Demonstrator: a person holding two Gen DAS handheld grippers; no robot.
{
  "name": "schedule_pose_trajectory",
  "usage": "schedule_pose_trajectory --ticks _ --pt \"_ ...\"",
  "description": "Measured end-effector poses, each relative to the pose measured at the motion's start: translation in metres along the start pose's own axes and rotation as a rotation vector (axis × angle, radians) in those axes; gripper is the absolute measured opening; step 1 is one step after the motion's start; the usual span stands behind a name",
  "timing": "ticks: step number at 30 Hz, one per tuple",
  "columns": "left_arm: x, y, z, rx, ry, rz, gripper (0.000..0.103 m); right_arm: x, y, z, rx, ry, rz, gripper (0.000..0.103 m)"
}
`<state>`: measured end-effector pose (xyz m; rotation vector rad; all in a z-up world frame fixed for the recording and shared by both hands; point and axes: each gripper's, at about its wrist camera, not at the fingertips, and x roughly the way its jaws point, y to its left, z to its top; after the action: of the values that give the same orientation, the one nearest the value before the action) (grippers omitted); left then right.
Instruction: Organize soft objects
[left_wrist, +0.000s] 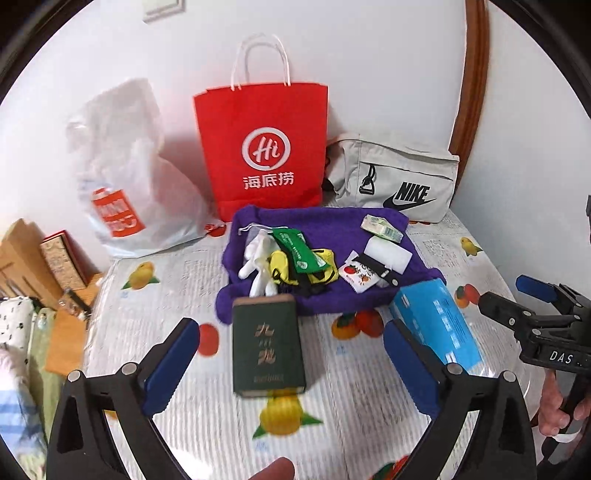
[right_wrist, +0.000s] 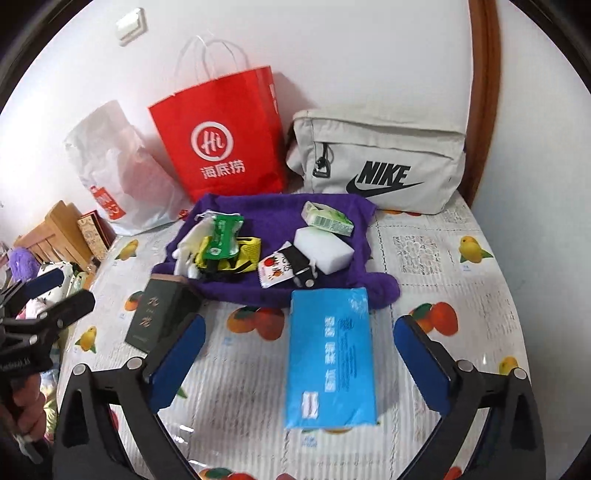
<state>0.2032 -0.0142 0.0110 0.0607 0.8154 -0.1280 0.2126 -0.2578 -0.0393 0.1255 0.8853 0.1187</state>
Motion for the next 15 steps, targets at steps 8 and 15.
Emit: schedule_pose_trajectory --ticks 8,15 --pt "-0.060 -0.006 -0.045 -0.057 -0.076 0.040 0.101 -0.056 0.017 -0.045 -0.043 -0.051 -0.020 0.102" --pt "-0.094 -0.021 -0.085 -0.056 -0.103 0.041 0.101 -0.099 0.015 -0.091 -0.057 -0.090 -0.020 0.102"
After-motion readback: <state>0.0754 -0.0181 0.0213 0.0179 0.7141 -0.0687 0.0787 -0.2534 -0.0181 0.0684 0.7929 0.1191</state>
